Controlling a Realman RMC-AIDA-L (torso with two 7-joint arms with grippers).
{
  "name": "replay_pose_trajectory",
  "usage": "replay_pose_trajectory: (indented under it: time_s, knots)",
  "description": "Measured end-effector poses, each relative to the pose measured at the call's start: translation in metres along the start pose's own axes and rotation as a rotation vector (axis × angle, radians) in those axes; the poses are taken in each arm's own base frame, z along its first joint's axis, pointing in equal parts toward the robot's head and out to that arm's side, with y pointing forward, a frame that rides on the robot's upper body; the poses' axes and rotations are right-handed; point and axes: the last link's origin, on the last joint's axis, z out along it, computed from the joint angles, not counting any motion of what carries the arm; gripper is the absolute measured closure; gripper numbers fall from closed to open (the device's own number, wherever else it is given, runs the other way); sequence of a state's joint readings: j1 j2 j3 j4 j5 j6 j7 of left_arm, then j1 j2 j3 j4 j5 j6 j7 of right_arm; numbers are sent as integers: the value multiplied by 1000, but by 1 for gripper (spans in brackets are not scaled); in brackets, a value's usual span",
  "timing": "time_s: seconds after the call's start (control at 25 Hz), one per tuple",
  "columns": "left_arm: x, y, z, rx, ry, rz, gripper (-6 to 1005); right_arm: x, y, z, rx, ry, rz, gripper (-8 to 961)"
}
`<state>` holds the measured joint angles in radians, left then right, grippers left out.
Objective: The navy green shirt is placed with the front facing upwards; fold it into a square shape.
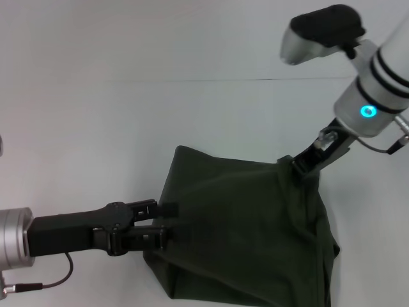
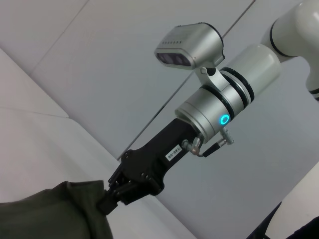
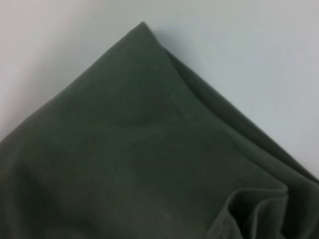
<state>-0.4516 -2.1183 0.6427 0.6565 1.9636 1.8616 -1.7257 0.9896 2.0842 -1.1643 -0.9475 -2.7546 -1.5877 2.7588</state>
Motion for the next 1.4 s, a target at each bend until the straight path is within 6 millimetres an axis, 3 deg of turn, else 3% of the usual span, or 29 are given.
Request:
replay_pose_trajectory:
  time_s: [0.52, 1.0, 1.2, 1.4]
  knots:
    - [0, 1, 0, -4, 0, 0, 121, 46, -57, -7, -35, -86, 202, 872]
    - [2, 7, -7, -41, 3, -3, 123, 64, -84, -2, -26, -178, 284, 800]
    - [-1, 12, -18, -56, -24, -35, 124, 69, -96, -14, -114, -308, 337, 770]
    - [-15, 12, -19, -41, -104, -74, 125, 81, -108, -28, -292, -565, 391, 693]
